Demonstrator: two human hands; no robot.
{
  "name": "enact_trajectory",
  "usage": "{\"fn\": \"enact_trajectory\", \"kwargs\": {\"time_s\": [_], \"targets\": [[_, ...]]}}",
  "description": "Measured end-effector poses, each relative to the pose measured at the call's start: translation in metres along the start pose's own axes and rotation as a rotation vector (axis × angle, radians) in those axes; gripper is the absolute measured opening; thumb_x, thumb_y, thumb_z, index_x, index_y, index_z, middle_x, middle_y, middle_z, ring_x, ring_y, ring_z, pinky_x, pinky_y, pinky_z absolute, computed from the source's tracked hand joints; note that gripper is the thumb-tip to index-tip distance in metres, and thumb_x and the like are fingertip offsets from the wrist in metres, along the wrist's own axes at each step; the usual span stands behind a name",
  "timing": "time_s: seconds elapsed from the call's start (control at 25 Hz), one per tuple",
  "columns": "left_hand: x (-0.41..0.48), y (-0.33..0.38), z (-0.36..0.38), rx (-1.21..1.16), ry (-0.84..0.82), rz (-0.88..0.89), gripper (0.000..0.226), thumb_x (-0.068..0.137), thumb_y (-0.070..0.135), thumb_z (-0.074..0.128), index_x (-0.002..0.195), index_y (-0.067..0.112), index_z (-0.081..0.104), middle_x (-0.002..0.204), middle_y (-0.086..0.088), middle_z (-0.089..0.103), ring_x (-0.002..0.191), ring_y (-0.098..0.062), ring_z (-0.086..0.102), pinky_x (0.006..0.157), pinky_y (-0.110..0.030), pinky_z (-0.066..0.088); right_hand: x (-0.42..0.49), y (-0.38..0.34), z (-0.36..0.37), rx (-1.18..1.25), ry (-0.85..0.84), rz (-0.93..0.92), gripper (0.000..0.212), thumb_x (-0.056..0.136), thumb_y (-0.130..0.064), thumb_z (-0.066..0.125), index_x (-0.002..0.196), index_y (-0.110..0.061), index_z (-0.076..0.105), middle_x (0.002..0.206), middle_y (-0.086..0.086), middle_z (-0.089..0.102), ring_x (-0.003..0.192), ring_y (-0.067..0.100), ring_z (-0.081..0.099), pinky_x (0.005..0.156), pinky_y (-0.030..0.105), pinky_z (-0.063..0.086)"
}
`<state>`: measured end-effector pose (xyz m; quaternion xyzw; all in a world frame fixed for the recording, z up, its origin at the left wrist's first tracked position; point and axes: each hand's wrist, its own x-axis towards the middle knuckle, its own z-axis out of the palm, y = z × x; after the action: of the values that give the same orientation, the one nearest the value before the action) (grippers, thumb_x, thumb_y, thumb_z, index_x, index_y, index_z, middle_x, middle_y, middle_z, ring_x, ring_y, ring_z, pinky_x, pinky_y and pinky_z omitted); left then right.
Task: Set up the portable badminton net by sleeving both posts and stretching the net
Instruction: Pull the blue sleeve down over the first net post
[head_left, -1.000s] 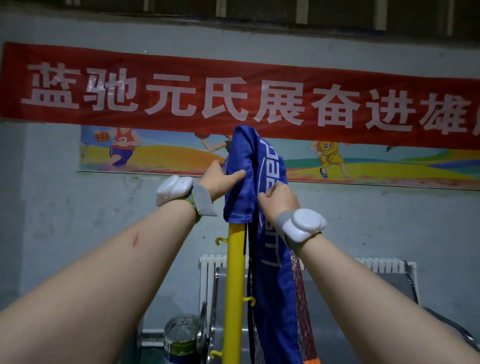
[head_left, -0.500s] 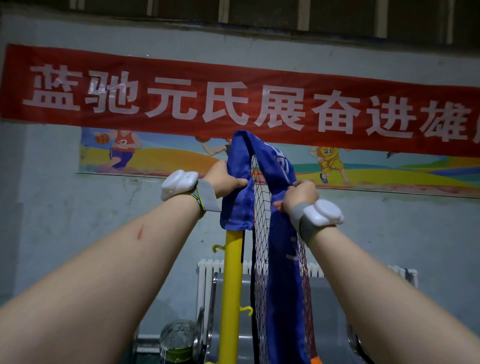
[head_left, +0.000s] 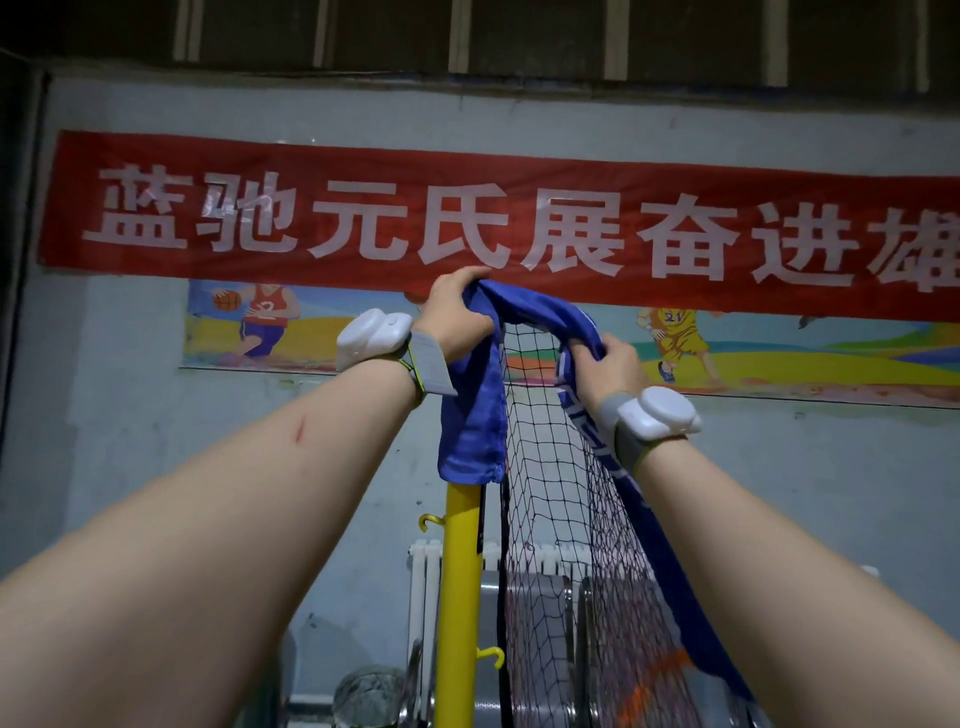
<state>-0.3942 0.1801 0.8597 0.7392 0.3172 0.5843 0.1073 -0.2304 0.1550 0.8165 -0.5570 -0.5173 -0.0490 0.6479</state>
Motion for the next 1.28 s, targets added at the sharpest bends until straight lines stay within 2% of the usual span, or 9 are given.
{"fn": "enact_trajectory", "kwargs": {"time_s": [0.12,0.28,0.4,0.56,0.68,0.84,1.0,1.12,1.28], "targets": [[0.008,0.007,-0.001,0.004,0.034,0.007,0.033,0.079,0.008,0.063,0.112,0.008,0.060,0.107,-0.009,0.059,0.105,-0.025,0.057,0.093,-0.038,0.049,0.019,-0.005,0.001,-0.001,-0.007,-0.011,0.027,0.094,-0.025,0.047,0.087,-0.004,0.063,0.083,0.019,0.060,0.077,0.032,0.054,0.062,0.029,0.035],[0.023,0.010,-0.007,-0.004,0.056,-0.026,0.015,0.086,0.017,0.060,0.092,0.004,0.067,0.089,-0.008,0.061,0.087,-0.020,0.057,0.086,-0.037,0.050,0.040,-0.011,0.003,0.130,0.064,-0.014,0.012,0.089,-0.016,0.052,0.099,-0.010,0.057,0.083,0.006,0.056,0.069,0.024,0.052,0.057,0.028,0.038],[0.029,0.009,-0.009,0.026,0.056,-0.024,0.017,0.089,0.020,0.057,0.081,0.007,0.064,0.081,-0.009,0.059,0.078,-0.018,0.052,0.074,-0.032,0.045,0.055,-0.021,0.010,0.140,0.026,0.023,0.018,0.088,-0.015,0.050,0.077,-0.008,0.061,0.078,0.013,0.053,0.074,0.027,0.048,0.066,0.030,0.037],[0.041,0.006,-0.008,0.063,0.080,-0.067,0.027,0.092,0.020,0.050,0.069,0.005,0.054,0.069,-0.013,0.045,0.067,-0.021,0.039,0.063,-0.029,0.033,0.071,-0.033,0.025,0.034,-0.115,0.095,0.030,0.093,-0.014,0.039,0.102,0.001,0.062,0.096,0.021,0.054,0.091,0.033,0.051,0.081,0.036,0.039],[0.048,0.004,-0.006,0.058,0.080,-0.098,0.037,0.093,0.018,0.048,0.057,0.009,0.043,0.056,-0.006,0.031,0.057,-0.019,0.029,0.055,-0.027,0.027,0.075,-0.026,0.035,-0.017,-0.111,0.085,0.014,0.087,-0.013,0.044,0.089,-0.013,0.058,0.092,0.016,0.056,0.086,0.030,0.053,0.078,0.035,0.043],[0.052,-0.002,0.000,-0.023,0.142,-0.128,0.017,0.091,0.018,0.050,0.078,0.008,0.054,0.063,0.001,0.046,0.059,-0.013,0.041,0.066,-0.029,0.036,0.074,-0.018,0.034,-0.158,-0.134,0.067,0.025,0.085,-0.013,0.052,0.105,-0.011,0.068,0.102,0.012,0.068,0.092,0.029,0.062,0.077,0.031,0.046],[0.051,-0.008,0.001,-0.120,0.114,-0.194,0.025,0.094,0.031,0.046,0.083,0.010,0.051,0.066,-0.001,0.044,0.073,-0.021,0.044,0.066,-0.031,0.037,0.060,-0.029,0.042,0.018,-0.184,0.096,0.047,0.084,-0.002,0.043,0.130,-0.010,0.046,0.119,0.018,0.060,0.103,0.035,0.058,0.084,0.036,0.046],[0.043,-0.011,0.002,-0.141,0.081,-0.187,0.036,0.093,0.044,0.043,0.077,0.012,0.047,0.063,0.000,0.040,0.064,-0.018,0.039,0.058,-0.029,0.033,0.045,-0.033,0.050,0.044,-0.343,0.122,0.052,0.085,-0.006,0.047,0.135,-0.008,0.032,0.127,0.020,0.052,0.113,0.036,0.053,0.097,0.042,0.043],[0.028,-0.022,0.010,-0.189,0.066,-0.125,0.035,0.093,0.045,0.042,0.094,0.011,0.051,0.077,-0.001,0.052,0.073,-0.018,0.049,0.064,-0.029,0.040,0.029,-0.026,0.055,0.021,-0.307,0.021,0.034,0.084,-0.014,0.051,0.117,-0.012,0.060,0.122,0.018,0.058,0.114,0.034,0.052,0.098,0.039,0.043]]}}
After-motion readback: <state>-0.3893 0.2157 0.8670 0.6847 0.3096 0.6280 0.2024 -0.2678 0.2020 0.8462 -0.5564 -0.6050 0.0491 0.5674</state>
